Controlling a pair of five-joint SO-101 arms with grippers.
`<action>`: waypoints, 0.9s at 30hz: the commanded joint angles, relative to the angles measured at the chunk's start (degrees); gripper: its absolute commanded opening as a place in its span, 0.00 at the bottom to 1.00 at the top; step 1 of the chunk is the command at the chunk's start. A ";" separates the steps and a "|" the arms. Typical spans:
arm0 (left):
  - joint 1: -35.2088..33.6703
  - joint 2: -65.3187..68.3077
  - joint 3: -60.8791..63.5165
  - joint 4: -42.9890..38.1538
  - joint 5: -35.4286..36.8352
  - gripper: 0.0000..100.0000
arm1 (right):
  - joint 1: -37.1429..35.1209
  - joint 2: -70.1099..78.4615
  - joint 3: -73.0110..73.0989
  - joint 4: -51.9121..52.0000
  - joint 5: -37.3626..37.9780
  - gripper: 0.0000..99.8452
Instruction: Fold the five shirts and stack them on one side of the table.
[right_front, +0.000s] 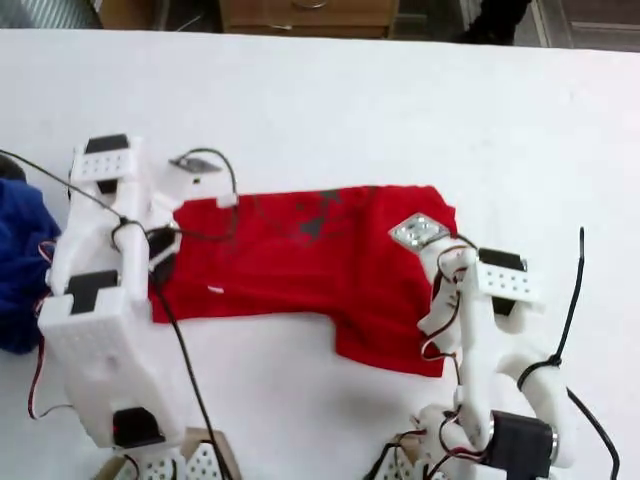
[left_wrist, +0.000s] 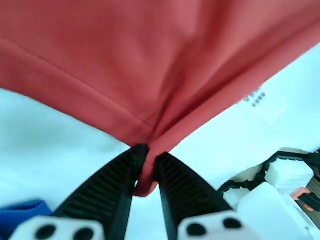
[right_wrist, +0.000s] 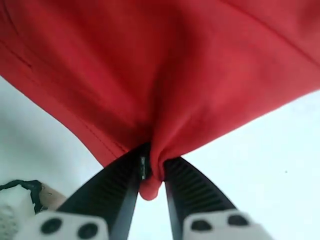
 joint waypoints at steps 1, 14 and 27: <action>-0.18 -0.35 1.27 1.23 -0.62 0.03 | 0.31 -2.24 -0.53 0.75 0.35 0.02; -0.35 -0.26 5.85 -4.04 -2.55 0.04 | 0.31 -2.07 -0.53 0.92 0.26 0.02; -3.43 -0.79 -16.04 1.76 -1.76 0.27 | 0.22 -2.24 -8.44 1.10 0.18 0.20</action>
